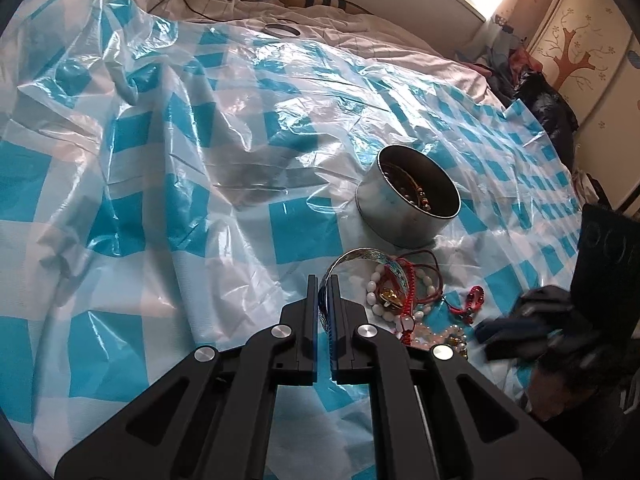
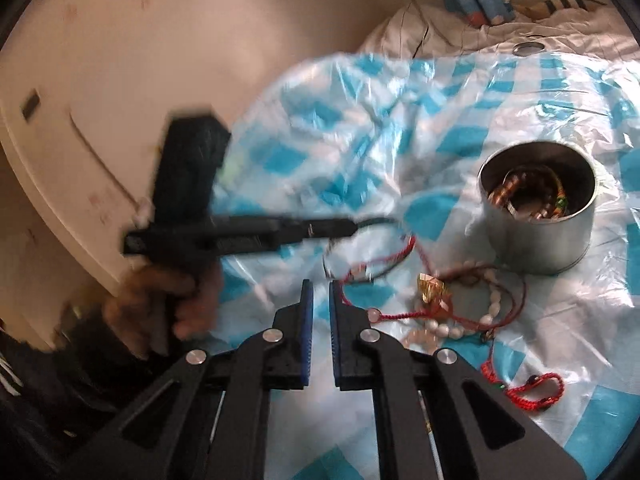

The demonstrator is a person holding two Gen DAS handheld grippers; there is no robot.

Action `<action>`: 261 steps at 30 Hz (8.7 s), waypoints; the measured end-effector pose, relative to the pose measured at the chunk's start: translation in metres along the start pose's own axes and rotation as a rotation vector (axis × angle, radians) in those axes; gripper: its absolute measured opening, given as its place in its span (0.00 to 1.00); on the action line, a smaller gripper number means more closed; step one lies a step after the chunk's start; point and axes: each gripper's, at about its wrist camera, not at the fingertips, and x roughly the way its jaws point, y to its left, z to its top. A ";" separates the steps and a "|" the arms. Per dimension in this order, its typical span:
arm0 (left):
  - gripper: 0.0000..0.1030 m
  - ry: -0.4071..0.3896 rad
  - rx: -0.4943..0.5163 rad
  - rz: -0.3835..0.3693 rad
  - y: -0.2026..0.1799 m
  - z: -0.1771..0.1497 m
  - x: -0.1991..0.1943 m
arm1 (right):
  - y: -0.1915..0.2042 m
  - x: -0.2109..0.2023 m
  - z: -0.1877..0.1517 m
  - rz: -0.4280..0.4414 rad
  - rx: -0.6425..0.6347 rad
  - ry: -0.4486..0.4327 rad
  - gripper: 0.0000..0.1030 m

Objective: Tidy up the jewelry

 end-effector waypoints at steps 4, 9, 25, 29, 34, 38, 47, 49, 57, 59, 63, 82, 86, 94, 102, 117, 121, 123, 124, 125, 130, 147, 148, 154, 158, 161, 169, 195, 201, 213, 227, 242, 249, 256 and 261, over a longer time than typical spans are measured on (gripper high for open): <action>0.03 -0.002 -0.006 0.000 0.002 0.000 0.000 | -0.005 -0.010 0.008 0.002 0.031 -0.036 0.09; 0.03 -0.012 -0.016 -0.017 0.000 0.002 -0.004 | 0.013 0.019 -0.002 -0.095 -0.092 0.070 0.55; 0.03 -0.032 0.020 0.005 -0.013 0.006 -0.009 | 0.029 0.007 -0.006 0.073 -0.126 0.008 0.02; 0.03 -0.031 0.017 0.018 -0.012 0.008 -0.008 | 0.026 -0.029 0.008 0.167 -0.072 -0.131 0.02; 0.03 -0.042 -0.007 0.015 -0.022 0.016 -0.003 | 0.011 -0.055 0.019 0.137 -0.007 -0.202 0.02; 0.04 -0.076 0.028 0.012 -0.057 0.031 0.003 | -0.008 -0.074 0.016 0.081 0.084 -0.231 0.02; 0.04 -0.097 0.027 -0.051 -0.105 0.040 0.014 | -0.016 -0.138 -0.010 -0.132 0.204 -0.261 0.02; 0.04 -0.100 0.034 -0.053 -0.112 0.038 0.013 | -0.013 -0.153 -0.011 -0.152 0.214 -0.289 0.02; 0.04 -0.099 0.031 -0.052 -0.108 0.030 0.009 | -0.026 -0.156 -0.021 -0.122 0.271 -0.373 0.02; 0.04 -0.103 0.018 -0.043 -0.101 0.030 0.007 | -0.029 -0.146 -0.018 -0.141 0.267 -0.337 0.02; 0.05 -0.105 -0.013 -0.032 -0.084 0.033 0.009 | -0.033 -0.143 -0.013 -0.131 0.259 -0.345 0.02; 0.06 -0.064 -0.014 0.046 -0.054 0.049 0.020 | -0.051 -0.106 0.019 -0.026 0.227 -0.259 0.03; 0.08 0.048 0.028 0.097 -0.042 0.030 0.041 | -0.045 -0.095 0.016 -0.003 0.217 -0.224 0.03; 0.23 0.105 0.054 0.099 -0.037 0.007 0.073 | -0.035 -0.086 0.014 0.010 0.202 -0.196 0.03; 0.02 0.089 0.103 0.106 -0.044 0.002 0.073 | -0.036 -0.087 0.014 -0.005 0.207 -0.197 0.03; 0.02 -0.080 -0.006 -0.012 -0.035 0.037 0.020 | -0.034 -0.091 0.016 -0.008 0.196 -0.221 0.03; 0.02 -0.086 0.010 -0.001 -0.055 0.053 0.035 | -0.033 -0.096 0.020 -0.016 0.180 -0.254 0.03; 0.02 -0.092 0.024 0.017 -0.066 0.060 0.044 | -0.036 -0.100 0.022 -0.011 0.183 -0.274 0.03; 0.02 -0.093 0.035 0.029 -0.072 0.063 0.049 | -0.037 -0.101 0.023 -0.011 0.185 -0.280 0.03; 0.02 -0.089 0.046 0.041 -0.077 0.066 0.056 | -0.039 -0.102 0.024 -0.013 0.186 -0.284 0.03; 0.05 -0.053 0.058 0.110 -0.089 0.072 0.084 | -0.045 -0.101 0.037 -0.019 0.173 -0.303 0.03; 0.27 -0.130 -0.136 0.047 -0.017 0.054 0.015 | -0.085 -0.014 0.070 -0.287 0.191 -0.106 0.50; 0.29 -0.127 -0.133 0.047 -0.016 0.052 0.015 | -0.085 -0.017 0.070 -0.300 0.193 -0.122 0.54; 0.37 -0.113 -0.117 0.049 -0.018 0.042 0.012 | -0.086 -0.018 0.069 -0.269 0.183 -0.121 0.60; 0.39 -0.097 -0.102 0.051 -0.021 0.039 0.015 | -0.072 0.011 0.068 -0.274 0.093 0.035 0.64; 0.40 -0.094 -0.101 0.051 -0.021 0.039 0.016 | -0.067 0.014 0.066 -0.305 0.067 0.070 0.67; 0.46 -0.090 -0.089 0.051 -0.022 0.036 0.014 | -0.054 -0.014 0.049 -0.385 0.065 0.100 0.81; 0.55 0.070 0.093 0.036 -0.042 -0.004 0.028 | -0.065 -0.085 -0.011 -0.533 0.335 -0.029 0.84; 0.55 0.062 0.102 0.043 -0.043 -0.005 0.027 | -0.064 -0.081 -0.015 -0.495 0.343 -0.011 0.84; 0.59 0.028 0.424 0.045 -0.090 -0.025 0.016 | -0.062 -0.060 -0.021 -0.433 0.349 0.068 0.84; 0.66 -0.003 0.507 0.182 -0.096 -0.034 0.008 | -0.064 -0.056 -0.023 -0.476 0.315 0.090 0.84; 0.69 -0.020 0.536 0.226 -0.098 -0.036 0.003 | -0.062 -0.050 -0.023 -0.505 0.291 0.107 0.84; 0.69 -0.029 0.530 0.222 -0.093 -0.033 -0.002 | -0.057 -0.044 -0.024 -0.557 0.208 0.143 0.83; 0.69 -0.055 0.510 0.229 -0.080 -0.027 -0.009 | -0.051 -0.034 -0.027 -0.622 0.108 0.192 0.56; 0.69 -0.070 0.564 0.162 -0.100 -0.029 -0.001 | -0.039 -0.022 -0.029 -0.663 0.010 0.232 0.44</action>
